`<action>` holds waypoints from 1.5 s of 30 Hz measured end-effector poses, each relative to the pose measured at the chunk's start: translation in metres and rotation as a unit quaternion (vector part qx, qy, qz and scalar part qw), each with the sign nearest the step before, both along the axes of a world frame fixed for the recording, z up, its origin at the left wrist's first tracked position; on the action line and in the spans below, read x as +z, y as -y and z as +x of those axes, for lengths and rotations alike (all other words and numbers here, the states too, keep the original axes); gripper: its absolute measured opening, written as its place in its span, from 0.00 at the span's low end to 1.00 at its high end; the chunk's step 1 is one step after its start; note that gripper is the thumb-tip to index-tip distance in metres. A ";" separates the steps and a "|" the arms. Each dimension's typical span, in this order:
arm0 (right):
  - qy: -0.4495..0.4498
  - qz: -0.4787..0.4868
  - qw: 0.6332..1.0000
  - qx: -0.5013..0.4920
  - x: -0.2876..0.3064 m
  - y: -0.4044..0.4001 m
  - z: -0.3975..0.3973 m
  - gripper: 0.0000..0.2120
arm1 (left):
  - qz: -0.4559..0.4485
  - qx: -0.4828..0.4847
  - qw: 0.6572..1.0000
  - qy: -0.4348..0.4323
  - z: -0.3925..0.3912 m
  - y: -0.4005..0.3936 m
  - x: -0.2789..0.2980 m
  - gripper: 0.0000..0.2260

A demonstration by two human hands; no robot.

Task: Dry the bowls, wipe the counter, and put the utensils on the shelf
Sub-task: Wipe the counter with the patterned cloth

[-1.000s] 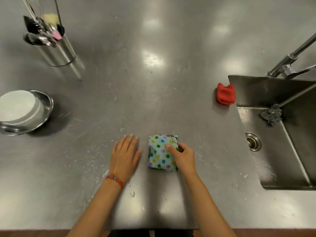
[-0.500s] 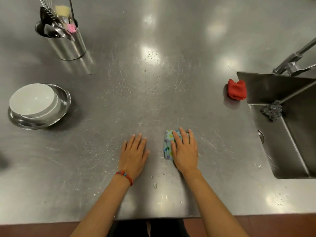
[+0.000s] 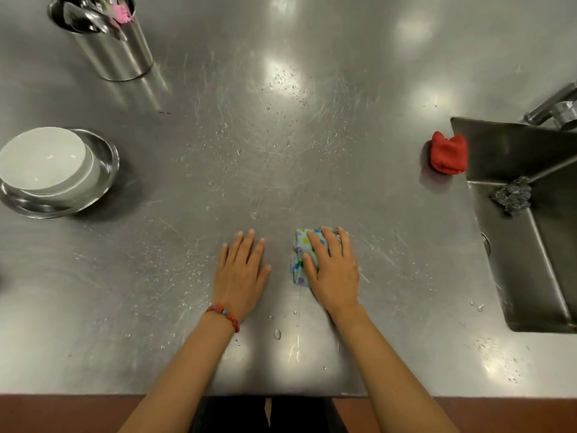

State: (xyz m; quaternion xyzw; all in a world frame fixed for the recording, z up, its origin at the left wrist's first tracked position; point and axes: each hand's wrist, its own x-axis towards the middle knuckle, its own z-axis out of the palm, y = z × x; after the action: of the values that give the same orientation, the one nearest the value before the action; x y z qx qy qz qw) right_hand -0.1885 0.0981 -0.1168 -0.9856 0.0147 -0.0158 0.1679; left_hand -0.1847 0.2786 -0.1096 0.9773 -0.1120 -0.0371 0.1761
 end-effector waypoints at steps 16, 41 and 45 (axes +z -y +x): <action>0.024 0.000 1.000 0.013 -0.006 0.018 0.063 0.19 | -0.024 0.019 0.999 0.033 0.076 0.038 -0.003 0.21; 0.004 -0.035 0.996 -0.077 -0.005 0.120 0.278 0.21 | 0.032 0.051 0.997 -0.049 0.139 0.056 -0.007 0.22; 0.020 -0.013 0.997 -0.078 -0.007 0.107 0.264 0.21 | 0.044 0.052 0.996 -0.056 0.138 0.058 -0.008 0.21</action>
State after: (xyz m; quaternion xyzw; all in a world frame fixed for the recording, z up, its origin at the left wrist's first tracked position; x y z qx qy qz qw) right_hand 0.0755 -0.0091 -0.1234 -0.9831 0.0877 -0.0484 0.1536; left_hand -0.0470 0.2206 -0.1175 0.9849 -0.0489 -0.0873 0.1411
